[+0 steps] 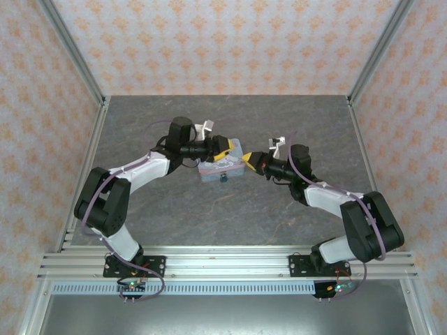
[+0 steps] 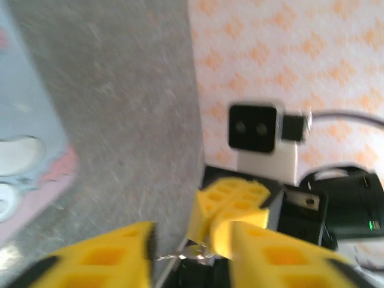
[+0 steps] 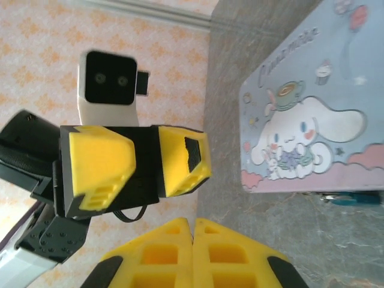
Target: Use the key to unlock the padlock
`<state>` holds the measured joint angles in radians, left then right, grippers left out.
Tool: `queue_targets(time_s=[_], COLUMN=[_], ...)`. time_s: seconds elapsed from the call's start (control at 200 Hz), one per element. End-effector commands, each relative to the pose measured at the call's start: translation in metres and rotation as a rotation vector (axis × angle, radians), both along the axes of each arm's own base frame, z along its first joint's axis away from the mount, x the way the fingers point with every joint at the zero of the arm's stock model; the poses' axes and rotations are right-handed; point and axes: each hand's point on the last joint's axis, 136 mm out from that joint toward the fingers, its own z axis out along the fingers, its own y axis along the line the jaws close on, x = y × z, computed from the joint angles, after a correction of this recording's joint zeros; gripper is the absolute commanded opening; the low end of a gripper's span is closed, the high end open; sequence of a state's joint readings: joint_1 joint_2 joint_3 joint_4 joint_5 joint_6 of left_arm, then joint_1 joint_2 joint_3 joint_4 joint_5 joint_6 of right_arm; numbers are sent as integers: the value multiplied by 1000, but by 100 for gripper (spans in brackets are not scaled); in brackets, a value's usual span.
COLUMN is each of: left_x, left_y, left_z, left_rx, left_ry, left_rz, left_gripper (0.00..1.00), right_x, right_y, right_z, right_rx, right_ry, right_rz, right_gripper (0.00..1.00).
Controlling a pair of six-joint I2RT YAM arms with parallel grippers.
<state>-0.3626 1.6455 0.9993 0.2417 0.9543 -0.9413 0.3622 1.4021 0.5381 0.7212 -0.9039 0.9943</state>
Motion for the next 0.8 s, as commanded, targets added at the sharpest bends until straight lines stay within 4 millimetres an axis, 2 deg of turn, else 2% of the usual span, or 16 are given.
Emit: queue_targets(time_s=[0.0,0.075,0.16,0.29,0.37,0.596,0.791], left_x=[7,-6,-27,-60,-71,-69,-58], left_y=[28,35,42,39,36,31,24], left_z=[17,6,-17,-55,-75,-116,-129], left_rx=[30,76,190,387,479,561,593], left_ry=[-86,-80,-73,-89,-104,-134,-179], left_rz=[164,178,167,101,83,105,95], left_gripper=[66,73,78,81,81,65,60], right_x=[8,13,21,37,48,71,79], right_y=[-8,-12,-15,-18,-18,6,20], right_z=[9,10,12,11,6,-17,-37], right_rx=[18,25,24,4,-8,-26,-33], right_ry=[-22,-10,1,24,44,102,121], right_rz=[-94,-134,-176,-250,-292,-318,-316], right_gripper=[0,0,0,0,0,0,0])
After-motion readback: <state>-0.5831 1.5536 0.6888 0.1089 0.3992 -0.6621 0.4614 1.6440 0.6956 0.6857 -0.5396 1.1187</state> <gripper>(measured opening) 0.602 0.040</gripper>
